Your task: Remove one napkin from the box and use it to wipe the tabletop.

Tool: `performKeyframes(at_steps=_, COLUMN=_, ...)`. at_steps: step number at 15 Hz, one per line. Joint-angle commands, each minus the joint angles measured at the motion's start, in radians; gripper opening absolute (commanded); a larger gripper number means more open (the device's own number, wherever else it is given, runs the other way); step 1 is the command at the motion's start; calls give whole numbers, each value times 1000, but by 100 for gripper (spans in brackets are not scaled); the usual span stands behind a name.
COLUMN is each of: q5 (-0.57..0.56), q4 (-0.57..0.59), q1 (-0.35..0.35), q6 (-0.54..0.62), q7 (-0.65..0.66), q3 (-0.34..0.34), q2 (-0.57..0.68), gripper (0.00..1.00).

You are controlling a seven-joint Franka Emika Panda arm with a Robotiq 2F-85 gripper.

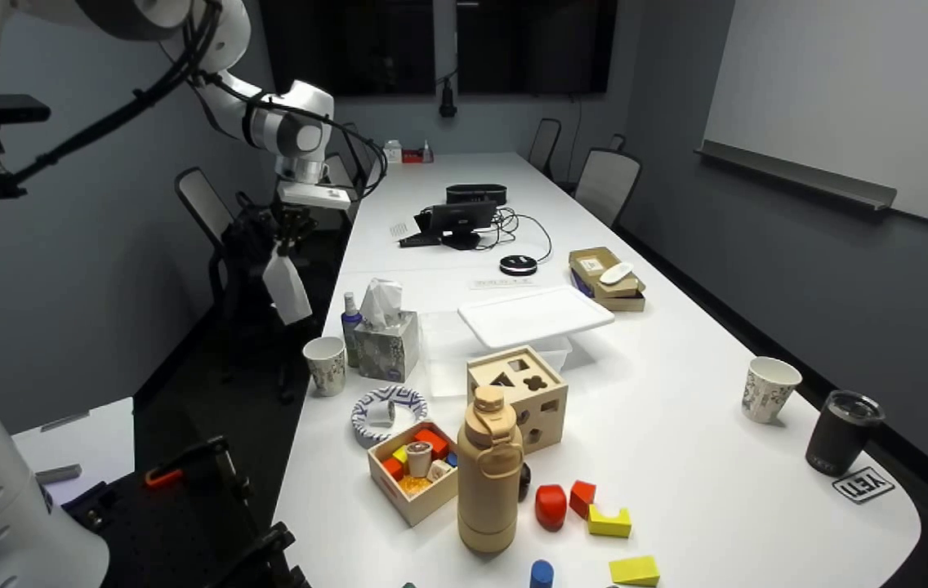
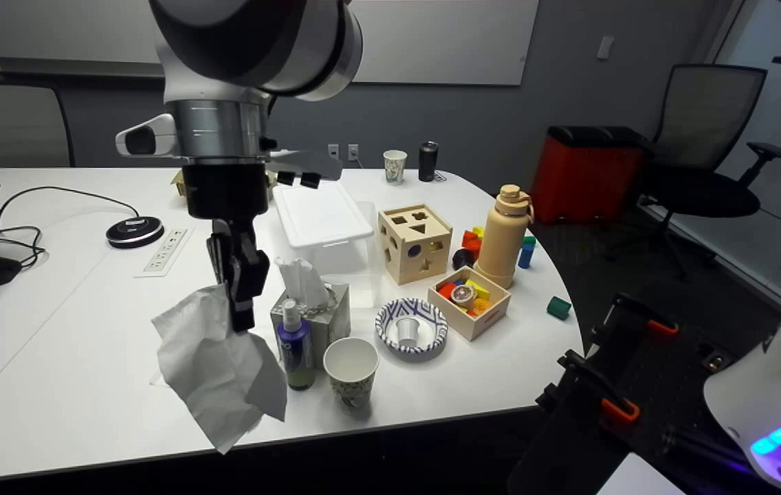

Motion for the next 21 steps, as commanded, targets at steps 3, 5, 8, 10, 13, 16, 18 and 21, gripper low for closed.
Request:
performKeyframes(at_steps=3, q5=-11, q4=88, q1=9, q6=343, q7=-30, q3=-50, q2=189, gripper=0)
performKeyframes(at_steps=5, q5=-18, q4=118, q1=1, q6=459, q7=-12, q3=-49, q2=255, gripper=0)
performKeyframes(at_steps=8, q5=-45, q4=158, q1=-6, q6=604, q7=3, q3=-40, q2=333, gripper=0)
performKeyframes(at_steps=10, q5=-84, q4=176, q1=-3, q6=651, q7=20, q3=-49, q2=363, gripper=0)
performKeyframes(at_steps=13, q5=-139, q4=201, q1=8, q6=672, q7=71, q3=-80, q2=381, gripper=0)
performKeyframes(at_steps=16, q5=-173, q4=198, q1=11, q6=625, q7=153, q3=-103, q2=354, gripper=28)
performKeyframes(at_steps=18, q5=-187, q4=188, q1=2, q6=596, q7=193, q3=-98, q2=334, gripper=41)
performKeyframes(at_steps=21, q5=-186, q4=169, q1=-5, q6=523, q7=234, q3=-87, q2=295, gripper=65)
